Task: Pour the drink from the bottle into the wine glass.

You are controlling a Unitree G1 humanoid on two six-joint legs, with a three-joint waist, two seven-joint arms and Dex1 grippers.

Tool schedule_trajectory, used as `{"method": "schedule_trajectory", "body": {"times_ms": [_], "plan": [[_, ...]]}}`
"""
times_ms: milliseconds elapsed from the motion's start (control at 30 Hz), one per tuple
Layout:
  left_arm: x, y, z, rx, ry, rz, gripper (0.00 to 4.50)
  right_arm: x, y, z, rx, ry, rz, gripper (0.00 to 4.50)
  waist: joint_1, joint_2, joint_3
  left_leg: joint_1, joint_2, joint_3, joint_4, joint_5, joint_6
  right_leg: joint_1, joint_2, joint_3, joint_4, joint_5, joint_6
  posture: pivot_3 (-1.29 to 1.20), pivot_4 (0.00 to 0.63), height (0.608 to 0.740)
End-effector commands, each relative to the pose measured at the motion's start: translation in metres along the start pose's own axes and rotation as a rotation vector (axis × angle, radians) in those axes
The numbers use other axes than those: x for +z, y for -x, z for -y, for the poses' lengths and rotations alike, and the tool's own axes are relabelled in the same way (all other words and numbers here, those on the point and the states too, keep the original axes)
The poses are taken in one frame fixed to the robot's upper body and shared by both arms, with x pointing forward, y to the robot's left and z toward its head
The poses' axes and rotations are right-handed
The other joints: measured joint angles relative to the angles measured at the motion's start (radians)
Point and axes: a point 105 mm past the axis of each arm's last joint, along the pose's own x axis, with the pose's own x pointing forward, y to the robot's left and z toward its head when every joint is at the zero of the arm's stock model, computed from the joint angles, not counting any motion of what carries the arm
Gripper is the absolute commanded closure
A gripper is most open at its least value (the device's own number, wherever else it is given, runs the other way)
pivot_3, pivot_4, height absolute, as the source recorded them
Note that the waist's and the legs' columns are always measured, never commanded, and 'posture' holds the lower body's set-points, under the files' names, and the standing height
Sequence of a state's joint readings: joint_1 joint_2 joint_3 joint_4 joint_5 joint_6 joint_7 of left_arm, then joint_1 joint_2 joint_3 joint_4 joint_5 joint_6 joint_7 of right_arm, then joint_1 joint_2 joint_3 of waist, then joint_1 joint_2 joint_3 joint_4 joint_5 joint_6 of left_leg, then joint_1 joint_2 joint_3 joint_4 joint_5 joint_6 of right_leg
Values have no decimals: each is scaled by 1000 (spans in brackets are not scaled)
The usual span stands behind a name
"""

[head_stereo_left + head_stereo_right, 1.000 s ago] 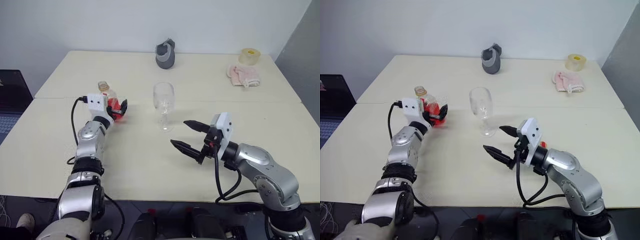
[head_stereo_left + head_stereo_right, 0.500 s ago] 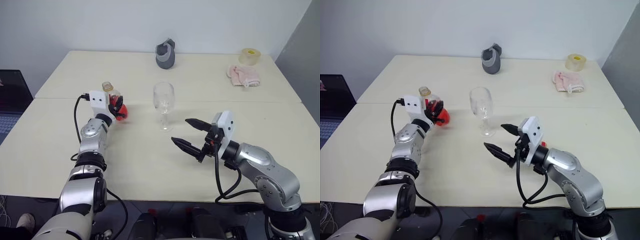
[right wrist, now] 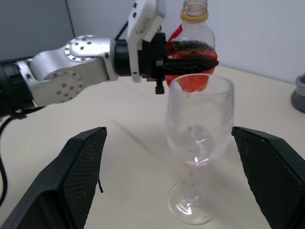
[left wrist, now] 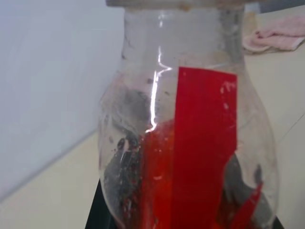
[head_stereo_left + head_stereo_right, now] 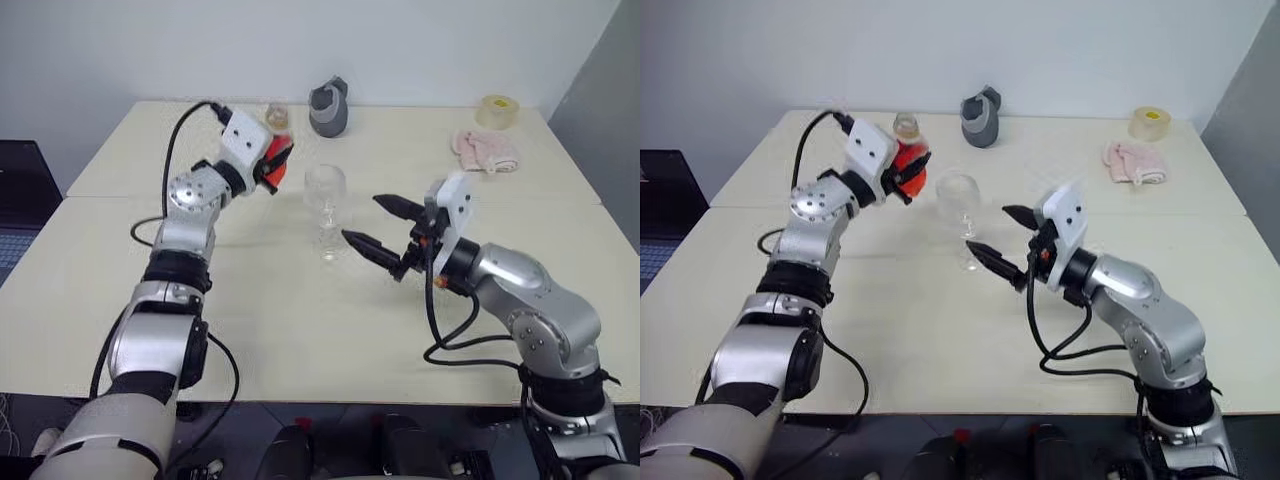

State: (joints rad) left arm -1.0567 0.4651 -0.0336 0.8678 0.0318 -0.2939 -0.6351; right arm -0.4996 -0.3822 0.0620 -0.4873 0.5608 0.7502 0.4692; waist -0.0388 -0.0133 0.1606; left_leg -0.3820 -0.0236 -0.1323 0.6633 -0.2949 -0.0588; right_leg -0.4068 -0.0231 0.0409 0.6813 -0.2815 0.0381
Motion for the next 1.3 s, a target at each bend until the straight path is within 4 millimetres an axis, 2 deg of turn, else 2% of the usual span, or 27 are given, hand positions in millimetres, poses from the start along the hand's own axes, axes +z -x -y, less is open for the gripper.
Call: {"method": "schedule_trajectory", "body": {"times_ms": [33, 333, 433, 1300], "plan": [[20, -2, -6, -55, -116, 52, 3453, 12, -5, 8, -36, 8, 33, 0, -5, 0, 0, 0, 0, 0, 0, 0, 0, 0, 0, 0, 0, 0, 0, 0, 150, 740], [26, 2, -14, -131, -342, 32, 3453, 23, -14, 14, -53, 34, 65, 0, -17, 0, 0, -1, 0, 0, 0, 0, 0, -2, 0, 0, 1, 0, 0, 0, 150, 740], [27, 2, -19, -118, -361, 25, 3453, 23, -16, 14, -54, 41, 68, 0, -17, 0, 0, -2, 0, 0, 0, 0, 1, -2, 0, 0, 1, 0, 0, 0, 150, 740], [44, 4, -23, -170, -778, 51, 3453, 25, -19, 9, -40, 49, 92, 0, -20, 0, 0, -2, -1, 0, 1, 0, 1, -3, 0, 0, 1, 0, 0, 0, 150, 740]]}}
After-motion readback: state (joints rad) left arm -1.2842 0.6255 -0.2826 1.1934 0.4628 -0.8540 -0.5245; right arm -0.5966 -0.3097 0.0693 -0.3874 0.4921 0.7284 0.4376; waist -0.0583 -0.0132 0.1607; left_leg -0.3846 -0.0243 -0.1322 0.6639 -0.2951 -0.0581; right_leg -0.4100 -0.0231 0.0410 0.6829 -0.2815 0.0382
